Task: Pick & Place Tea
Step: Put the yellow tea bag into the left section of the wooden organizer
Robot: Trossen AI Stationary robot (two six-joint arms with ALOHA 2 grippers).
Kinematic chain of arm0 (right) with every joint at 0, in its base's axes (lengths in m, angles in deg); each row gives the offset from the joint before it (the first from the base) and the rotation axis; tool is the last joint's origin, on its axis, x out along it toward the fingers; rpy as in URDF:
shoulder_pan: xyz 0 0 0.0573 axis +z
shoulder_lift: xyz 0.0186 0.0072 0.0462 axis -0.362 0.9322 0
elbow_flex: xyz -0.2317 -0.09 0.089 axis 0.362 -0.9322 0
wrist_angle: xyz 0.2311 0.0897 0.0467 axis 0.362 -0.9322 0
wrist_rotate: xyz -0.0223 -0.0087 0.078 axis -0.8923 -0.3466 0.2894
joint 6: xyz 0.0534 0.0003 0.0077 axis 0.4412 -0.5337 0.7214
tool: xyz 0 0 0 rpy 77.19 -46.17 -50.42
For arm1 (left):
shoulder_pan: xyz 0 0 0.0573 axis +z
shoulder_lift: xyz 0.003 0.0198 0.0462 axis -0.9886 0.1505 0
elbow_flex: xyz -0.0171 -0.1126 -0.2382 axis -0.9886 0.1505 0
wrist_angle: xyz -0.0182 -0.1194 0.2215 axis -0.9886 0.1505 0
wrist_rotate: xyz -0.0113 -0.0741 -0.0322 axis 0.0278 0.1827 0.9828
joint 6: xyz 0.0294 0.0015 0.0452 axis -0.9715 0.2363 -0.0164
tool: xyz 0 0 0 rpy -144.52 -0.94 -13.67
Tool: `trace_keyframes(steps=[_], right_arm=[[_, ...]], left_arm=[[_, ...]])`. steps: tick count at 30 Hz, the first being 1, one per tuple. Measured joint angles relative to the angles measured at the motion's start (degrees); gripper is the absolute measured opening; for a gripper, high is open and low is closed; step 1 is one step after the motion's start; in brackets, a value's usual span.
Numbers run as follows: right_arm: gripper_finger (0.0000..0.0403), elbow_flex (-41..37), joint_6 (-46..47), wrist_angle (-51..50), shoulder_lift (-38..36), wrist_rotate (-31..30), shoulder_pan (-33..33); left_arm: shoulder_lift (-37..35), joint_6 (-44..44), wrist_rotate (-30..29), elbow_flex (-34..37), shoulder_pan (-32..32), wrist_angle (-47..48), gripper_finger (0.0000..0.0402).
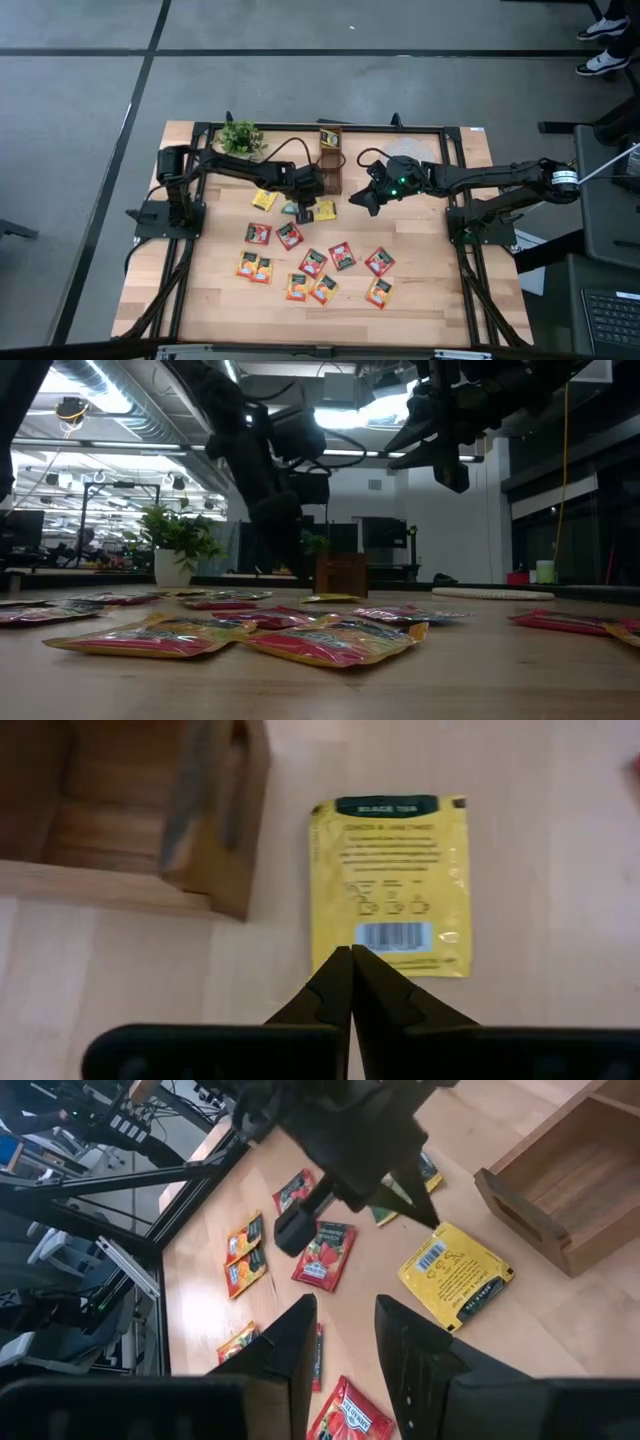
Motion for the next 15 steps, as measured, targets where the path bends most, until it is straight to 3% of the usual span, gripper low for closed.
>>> trace_keyframes(steps=[15], right_arm=[[0.0106,0.00,0.14,-0.17,0.00,-0.39,0.00]], left_arm=[[-0.02,-1.33,2.97,0.00,1.12,0.25,0.0002]])
